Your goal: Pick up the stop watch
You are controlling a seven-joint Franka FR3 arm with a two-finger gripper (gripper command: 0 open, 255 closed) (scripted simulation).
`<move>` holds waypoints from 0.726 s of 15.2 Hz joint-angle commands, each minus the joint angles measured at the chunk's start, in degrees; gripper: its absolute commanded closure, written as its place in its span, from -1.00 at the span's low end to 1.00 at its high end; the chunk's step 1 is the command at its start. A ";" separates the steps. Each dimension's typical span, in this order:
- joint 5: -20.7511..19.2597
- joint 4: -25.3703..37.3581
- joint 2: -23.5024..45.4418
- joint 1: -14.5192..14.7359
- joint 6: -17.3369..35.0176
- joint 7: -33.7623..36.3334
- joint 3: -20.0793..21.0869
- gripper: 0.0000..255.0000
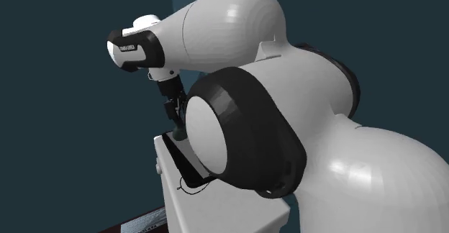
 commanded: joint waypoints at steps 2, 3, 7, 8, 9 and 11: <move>-0.39 3.12 3.30 0.11 -0.53 -2.03 0.31 -1.00; -0.39 2.08 3.11 0.11 0.31 -1.87 0.33 -1.00; -0.40 -1.67 2.63 0.08 3.52 -1.25 0.36 -1.00; -0.41 -3.05 2.51 0.07 4.76 -1.01 0.37 -1.00; -0.41 -3.07 2.49 0.07 4.77 -1.01 0.37 -1.00; -0.40 -3.06 2.50 0.10 4.75 -0.97 0.38 1.00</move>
